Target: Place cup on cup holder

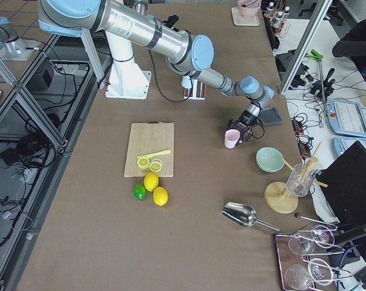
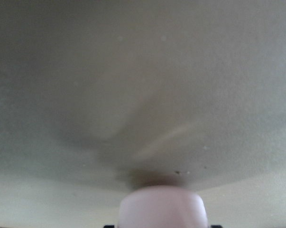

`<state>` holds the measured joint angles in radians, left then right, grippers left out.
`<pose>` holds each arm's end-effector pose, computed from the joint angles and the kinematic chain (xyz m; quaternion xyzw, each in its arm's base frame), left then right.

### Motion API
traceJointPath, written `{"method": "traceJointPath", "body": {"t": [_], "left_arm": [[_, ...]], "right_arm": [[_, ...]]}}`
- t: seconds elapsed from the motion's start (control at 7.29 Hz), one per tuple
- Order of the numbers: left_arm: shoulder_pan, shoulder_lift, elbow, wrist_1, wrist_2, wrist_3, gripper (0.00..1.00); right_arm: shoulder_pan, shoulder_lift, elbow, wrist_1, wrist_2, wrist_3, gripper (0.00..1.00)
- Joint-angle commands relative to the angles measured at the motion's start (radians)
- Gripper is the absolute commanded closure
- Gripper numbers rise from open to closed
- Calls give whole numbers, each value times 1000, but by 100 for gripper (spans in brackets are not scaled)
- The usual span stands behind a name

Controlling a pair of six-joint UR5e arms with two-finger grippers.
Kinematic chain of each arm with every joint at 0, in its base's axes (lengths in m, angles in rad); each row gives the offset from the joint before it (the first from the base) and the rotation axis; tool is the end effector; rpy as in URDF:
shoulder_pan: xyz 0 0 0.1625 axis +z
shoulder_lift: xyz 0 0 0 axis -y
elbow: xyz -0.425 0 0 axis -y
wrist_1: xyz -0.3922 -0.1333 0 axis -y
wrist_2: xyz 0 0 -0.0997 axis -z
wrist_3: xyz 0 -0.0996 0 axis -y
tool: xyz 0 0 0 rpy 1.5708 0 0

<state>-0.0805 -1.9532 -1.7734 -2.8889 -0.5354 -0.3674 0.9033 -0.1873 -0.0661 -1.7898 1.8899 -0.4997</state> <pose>0.4818 -0.2585 0.2294 0.6537 0.3948 -0.0726 0.6415 -0.4417 -0.7252 0.4695 -0.2432 -0.1346 -0.4979 0.8215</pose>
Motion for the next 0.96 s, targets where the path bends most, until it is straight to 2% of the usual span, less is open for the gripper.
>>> {"method": "traceJointPath", "body": {"t": [0.0, 0.41, 0.69, 0.82], "left_arm": [[15, -15, 22, -30, 17, -1, 79], [13, -19, 55, -36, 18, -4, 77], [10, -23, 58, -49, 12, -8, 76], [10, -23, 60, -49, 12, -13, 76]], "right_arm": [[32, 11, 2, -34, 0, -44, 100], [138, 66, 40, -98, 21, -163, 100], [227, 65, 167, -95, 58, -160, 100], [247, 42, 268, -97, 117, -149, 100]]}}
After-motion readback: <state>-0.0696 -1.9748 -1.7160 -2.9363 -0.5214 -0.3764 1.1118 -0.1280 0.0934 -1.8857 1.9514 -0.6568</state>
